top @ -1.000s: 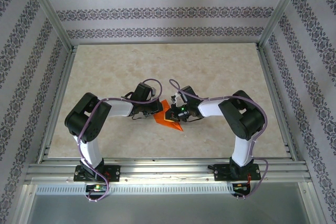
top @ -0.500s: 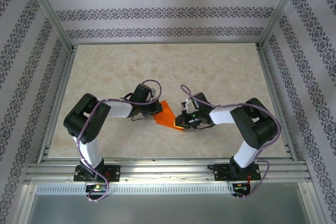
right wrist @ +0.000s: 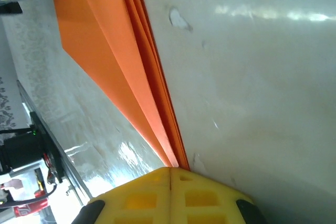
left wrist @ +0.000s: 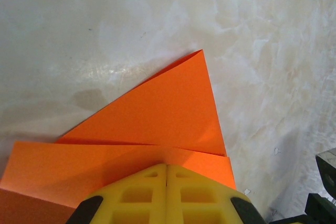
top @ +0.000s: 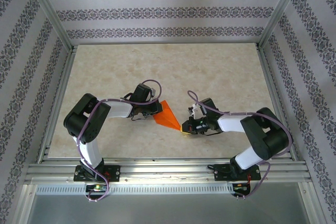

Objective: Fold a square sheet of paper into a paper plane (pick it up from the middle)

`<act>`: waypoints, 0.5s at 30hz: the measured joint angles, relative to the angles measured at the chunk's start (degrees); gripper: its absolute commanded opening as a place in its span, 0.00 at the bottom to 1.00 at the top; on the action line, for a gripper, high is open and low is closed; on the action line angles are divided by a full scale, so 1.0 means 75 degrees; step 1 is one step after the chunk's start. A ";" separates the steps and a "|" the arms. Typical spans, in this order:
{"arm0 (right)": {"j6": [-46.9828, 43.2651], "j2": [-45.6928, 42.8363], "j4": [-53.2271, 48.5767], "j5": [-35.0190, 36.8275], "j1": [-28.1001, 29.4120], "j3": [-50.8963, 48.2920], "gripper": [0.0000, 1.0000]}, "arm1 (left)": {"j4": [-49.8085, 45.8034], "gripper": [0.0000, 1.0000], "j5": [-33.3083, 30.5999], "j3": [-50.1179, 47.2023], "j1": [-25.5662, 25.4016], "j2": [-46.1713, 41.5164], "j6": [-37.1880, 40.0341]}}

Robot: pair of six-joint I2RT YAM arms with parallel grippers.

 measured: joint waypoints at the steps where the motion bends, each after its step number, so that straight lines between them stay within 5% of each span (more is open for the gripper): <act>1: -0.0017 -0.0099 -0.0149 0.0058 0.0000 -0.0020 0.01 | 0.0000 0.04 0.0000 0.0000 0.0000 0.0000 0.0000; 9: 0.0140 -0.1064 -0.0758 0.0248 0.0006 0.0207 0.01 | 0.0006 0.05 0.0006 0.0000 0.0000 -0.0003 0.0000; 15: 0.0373 -0.0458 -0.0548 0.0192 0.0227 0.1230 0.02 | 0.0029 0.05 0.0026 -0.0003 0.0000 -0.0003 -0.0026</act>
